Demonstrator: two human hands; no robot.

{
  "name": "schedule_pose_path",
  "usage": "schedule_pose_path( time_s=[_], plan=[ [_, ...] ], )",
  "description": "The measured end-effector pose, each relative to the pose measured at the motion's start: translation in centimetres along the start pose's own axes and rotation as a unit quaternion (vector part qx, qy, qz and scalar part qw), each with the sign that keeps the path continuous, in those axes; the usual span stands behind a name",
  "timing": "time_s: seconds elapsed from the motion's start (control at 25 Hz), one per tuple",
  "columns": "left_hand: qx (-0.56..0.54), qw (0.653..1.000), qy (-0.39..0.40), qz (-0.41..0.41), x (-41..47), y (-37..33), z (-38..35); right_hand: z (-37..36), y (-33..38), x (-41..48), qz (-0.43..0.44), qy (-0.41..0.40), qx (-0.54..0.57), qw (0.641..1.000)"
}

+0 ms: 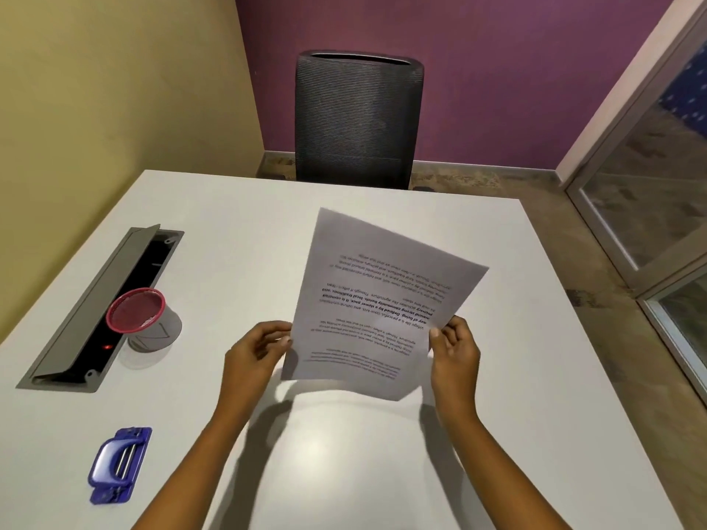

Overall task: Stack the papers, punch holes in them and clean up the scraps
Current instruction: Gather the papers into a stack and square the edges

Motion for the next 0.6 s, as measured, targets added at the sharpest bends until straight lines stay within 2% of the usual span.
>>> schedule_pose_path(
  time_s=[0.12, 0.28, 0.44, 0.6],
  plan=[
    [0.047, 0.997, 0.044, -0.034, 0.3, -1.5, -2.6, -0.7, 0.2, -0.4, 0.025, 0.002, -0.037, 0.999],
    [-0.008, 0.997, -0.024, -0.075, 0.1, -2.5, -4.8, -1.2, 0.6, -0.6, 0.043, -0.029, -0.03, 0.998],
    [-0.044, 0.994, -0.046, -0.086, 0.1, -2.5, -5.3, -0.9, 0.7, -0.2, 0.041, -0.022, 0.026, 0.999],
    [-0.046, 0.995, -0.046, -0.07, -0.1, -1.6, -5.4, -0.9, -0.7, -0.5, -0.008, -0.001, 0.058, 0.998]
  ],
)
Point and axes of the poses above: each hand's wrist, its own x-axis towards the middle knuckle, its own z-axis out of the back of the hand, y = z × x, the point moved 2 cm from there along x, towards the middle knuckle, and after that the axes turned 13 degrees about -x, right-handed, at the moved point
